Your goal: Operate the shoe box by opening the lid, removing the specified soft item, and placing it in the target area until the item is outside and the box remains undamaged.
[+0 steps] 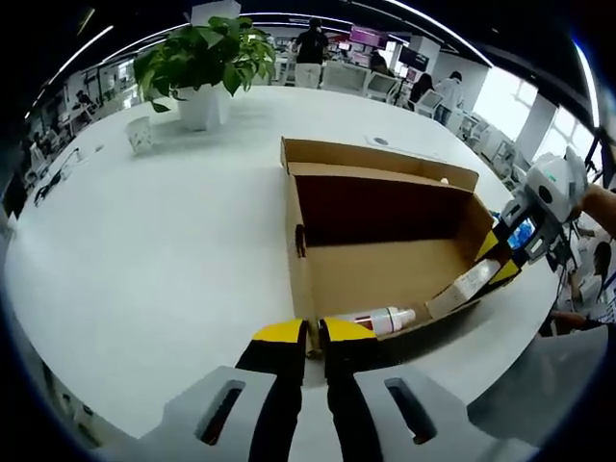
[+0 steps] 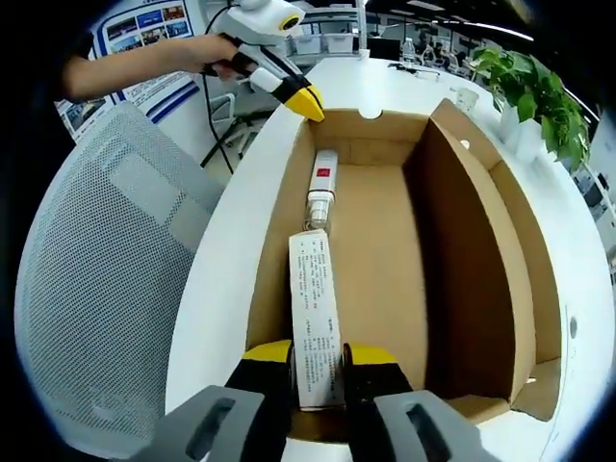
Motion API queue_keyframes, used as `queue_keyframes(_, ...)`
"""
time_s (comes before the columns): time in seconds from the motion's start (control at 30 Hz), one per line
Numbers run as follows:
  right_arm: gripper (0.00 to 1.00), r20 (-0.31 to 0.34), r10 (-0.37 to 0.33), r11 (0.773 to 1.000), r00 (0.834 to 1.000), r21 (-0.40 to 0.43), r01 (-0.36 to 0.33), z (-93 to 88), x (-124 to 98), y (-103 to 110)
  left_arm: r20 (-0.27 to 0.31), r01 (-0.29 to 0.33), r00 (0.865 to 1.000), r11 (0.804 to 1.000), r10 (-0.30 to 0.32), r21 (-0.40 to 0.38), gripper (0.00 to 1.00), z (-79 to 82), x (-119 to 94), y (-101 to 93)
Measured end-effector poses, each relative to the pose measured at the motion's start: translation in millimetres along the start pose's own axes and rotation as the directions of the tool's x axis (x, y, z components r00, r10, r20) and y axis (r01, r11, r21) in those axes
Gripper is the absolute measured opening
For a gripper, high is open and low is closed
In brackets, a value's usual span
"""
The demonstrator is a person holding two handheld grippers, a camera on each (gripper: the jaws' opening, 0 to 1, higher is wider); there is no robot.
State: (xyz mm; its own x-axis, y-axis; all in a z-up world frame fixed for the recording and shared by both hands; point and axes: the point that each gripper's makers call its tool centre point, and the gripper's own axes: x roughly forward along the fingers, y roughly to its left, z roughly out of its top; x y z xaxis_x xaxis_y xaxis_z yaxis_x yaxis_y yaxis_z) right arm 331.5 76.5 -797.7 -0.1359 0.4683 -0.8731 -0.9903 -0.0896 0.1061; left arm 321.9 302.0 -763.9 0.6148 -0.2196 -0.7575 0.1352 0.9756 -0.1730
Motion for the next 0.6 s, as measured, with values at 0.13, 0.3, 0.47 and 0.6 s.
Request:
queue_keyframes(0.13,0.14,-0.002,-0.005,1.000,1.000,-0.019,0.005,0.1,0,3,-0.005,-0.002,1.000,1.000,0.002,-0.001,0.04,-0.2,0,0.1)
queue_keyframes(0.3,0.13,0.024,-0.027,0.999,0.999,-0.038,0.028,4.4,-3,0,-0.014,-0.004,1.000,1.000,0.004,-0.005,0.04,-0.6,0,0.4)
queue_keyframes(0.47,0.13,0.048,-0.049,0.998,0.998,-0.047,0.051,10.7,-11,-1,-0.024,-0.014,1.000,1.000,0.014,0.001,0.04,-0.7,0,0.9)
queue_keyframes(0.6,0.13,0.060,-0.060,0.996,0.996,-0.054,0.064,14.1,-18,-3,-0.026,-0.020,0.999,1.000,0.020,0.001,0.03,-0.8,1,1.5)
